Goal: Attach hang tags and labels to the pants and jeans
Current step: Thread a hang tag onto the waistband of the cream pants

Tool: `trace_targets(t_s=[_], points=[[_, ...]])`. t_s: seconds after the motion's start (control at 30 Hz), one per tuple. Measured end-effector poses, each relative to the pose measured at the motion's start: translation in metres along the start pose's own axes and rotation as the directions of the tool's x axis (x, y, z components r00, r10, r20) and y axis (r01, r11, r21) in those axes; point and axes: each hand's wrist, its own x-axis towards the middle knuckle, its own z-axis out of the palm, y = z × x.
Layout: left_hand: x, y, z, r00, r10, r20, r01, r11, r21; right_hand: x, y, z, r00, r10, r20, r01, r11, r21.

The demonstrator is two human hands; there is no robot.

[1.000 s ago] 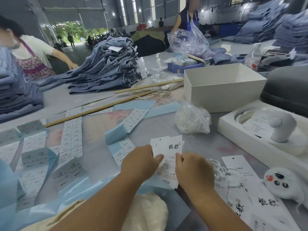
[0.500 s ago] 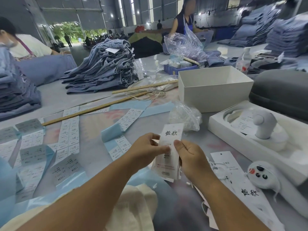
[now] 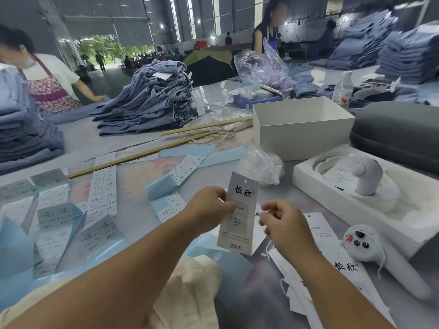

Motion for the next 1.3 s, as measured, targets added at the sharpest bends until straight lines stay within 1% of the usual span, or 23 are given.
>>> trace_targets(t_s=[0.07,0.13,0.17,0.23,0.3,0.33,0.4,0.6,0.77,0.87,0.93,1.0,1.1,1.17,1.23,1.3], points=[[0.000,0.002,0.003,1.000,0.012,-0.006,-0.012,0.999,0.048,-0.002,0.004,-0.008,0.999,-0.038,-0.024,0.034,0.987,-0.157],[-0.001,0.005,0.008,1.000,0.024,0.005,-0.024,0.994,0.106,-0.008,0.011,-0.017,0.995,-0.088,-0.041,0.069,0.941,-0.330],[-0.001,0.005,0.011,1.000,0.028,0.012,-0.029,0.990,0.137,-0.010,0.016,-0.020,0.992,-0.113,-0.050,0.081,0.902,-0.424],[-0.002,0.006,0.015,0.999,0.034,0.016,-0.036,0.979,0.201,-0.014,0.024,-0.027,0.990,-0.137,-0.032,0.088,0.786,-0.612],[-0.002,0.008,0.018,0.999,0.040,0.016,-0.043,0.965,0.258,-0.015,0.032,-0.030,0.997,-0.077,0.030,0.073,0.642,-0.764],[-0.003,0.010,0.019,0.999,0.040,0.020,-0.044,0.959,0.279,-0.015,0.035,-0.030,0.998,-0.039,0.053,0.066,0.585,-0.808],[-0.004,0.015,0.020,0.999,0.031,0.037,-0.041,0.950,0.309,-0.016,0.041,-0.028,0.997,0.007,0.079,0.063,0.547,-0.835],[-0.007,0.024,0.037,0.994,-0.007,0.107,-0.038,0.911,0.410,-0.019,0.048,-0.023,0.993,-0.094,0.076,0.116,0.582,-0.805],[-0.009,0.013,0.049,0.994,0.006,0.108,-0.050,0.911,0.409,-0.020,0.049,-0.019,0.988,-0.085,0.128,0.154,0.573,-0.805],[-0.011,0.005,0.049,0.994,-0.010,0.107,-0.033,0.919,0.392,-0.020,0.050,-0.018,0.984,-0.095,0.150,0.177,0.574,-0.799],[-0.012,0.003,0.048,0.994,-0.025,0.111,-0.020,0.925,0.381,-0.020,0.050,-0.018,0.983,-0.118,0.142,0.184,0.594,-0.783],[-0.013,0.002,0.047,0.994,-0.033,0.108,-0.008,0.931,0.364,-0.021,0.049,-0.018,0.980,-0.162,0.112,0.190,0.640,-0.744],[-0.013,0.003,0.046,0.997,-0.025,0.073,0.000,0.947,0.322,-0.024,0.045,-0.018,0.961,-0.277,0.018,0.234,0.774,-0.588],[-0.014,0.004,0.045,0.999,0.019,0.030,-0.027,0.962,0.271,-0.025,0.037,-0.019,0.947,-0.319,-0.029,0.272,0.848,-0.454],[-0.015,0.006,0.043,0.996,0.084,0.010,-0.083,0.962,0.261,-0.025,0.025,-0.019,0.951,-0.303,-0.053,0.279,0.921,-0.272],[-0.017,0.009,0.040,0.990,0.138,0.022,-0.138,0.945,0.298,-0.025,0.011,-0.018,0.966,-0.249,-0.071,0.240,0.963,-0.120]])
